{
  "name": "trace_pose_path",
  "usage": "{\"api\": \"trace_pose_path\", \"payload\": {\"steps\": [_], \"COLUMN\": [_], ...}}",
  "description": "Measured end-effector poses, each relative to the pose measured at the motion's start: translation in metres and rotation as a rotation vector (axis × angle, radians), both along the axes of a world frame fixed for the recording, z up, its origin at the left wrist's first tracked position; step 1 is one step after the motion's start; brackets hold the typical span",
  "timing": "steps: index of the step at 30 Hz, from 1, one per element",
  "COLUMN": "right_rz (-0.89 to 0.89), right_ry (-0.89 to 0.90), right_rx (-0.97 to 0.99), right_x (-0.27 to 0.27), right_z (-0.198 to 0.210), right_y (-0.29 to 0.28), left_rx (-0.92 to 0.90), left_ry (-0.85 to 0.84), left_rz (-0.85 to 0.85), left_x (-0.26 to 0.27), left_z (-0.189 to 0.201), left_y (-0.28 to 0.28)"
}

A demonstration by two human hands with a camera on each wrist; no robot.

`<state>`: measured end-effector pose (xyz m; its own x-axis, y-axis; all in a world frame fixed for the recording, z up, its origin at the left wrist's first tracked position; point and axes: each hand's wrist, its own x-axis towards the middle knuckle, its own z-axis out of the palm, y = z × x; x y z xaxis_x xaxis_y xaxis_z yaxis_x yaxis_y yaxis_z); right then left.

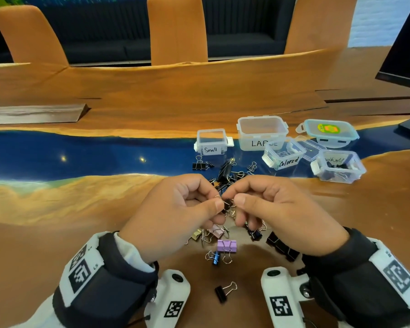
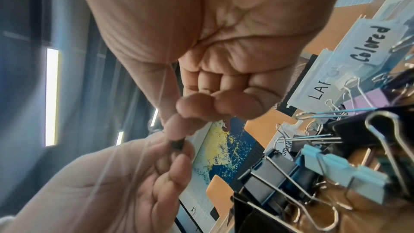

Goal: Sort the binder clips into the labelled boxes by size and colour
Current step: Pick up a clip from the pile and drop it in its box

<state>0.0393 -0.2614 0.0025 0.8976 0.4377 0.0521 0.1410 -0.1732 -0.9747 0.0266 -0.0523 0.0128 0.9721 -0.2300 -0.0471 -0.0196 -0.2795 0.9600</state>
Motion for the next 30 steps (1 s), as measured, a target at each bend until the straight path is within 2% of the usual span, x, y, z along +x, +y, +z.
{"api": "trace_pose_path", "payload": {"steps": [4,7,13,20,24,30], "right_rz": [0.036,0.021,0.018,-0.012,-0.019,-0.07], "right_ry": [-0.036,-0.076,-0.103,-0.081,-0.099,-0.168], "right_rx": [0.026,0.009,-0.049,-0.113,-0.152,-0.167], "right_x": [-0.001,-0.002,-0.002,0.0,0.0,0.003], "right_z": [0.001,0.0,0.0,-0.002,-0.004,0.017], "right_y": [-0.001,0.0,0.0,-0.001,0.0,0.004], "left_rx": [-0.17,-0.185,-0.102,-0.149,-0.097,-0.154], "left_ry": [0.152,0.198,0.11,0.088,0.019,0.061], "left_rz": [0.001,-0.035,-0.001,-0.01,-0.001,0.088], "left_x": [0.001,0.001,0.002,-0.001,-0.001,0.008], "left_z": [0.007,0.008,0.003,0.004,0.003,0.007], "left_y": [0.001,0.001,0.001,0.001,-0.001,0.012]}}
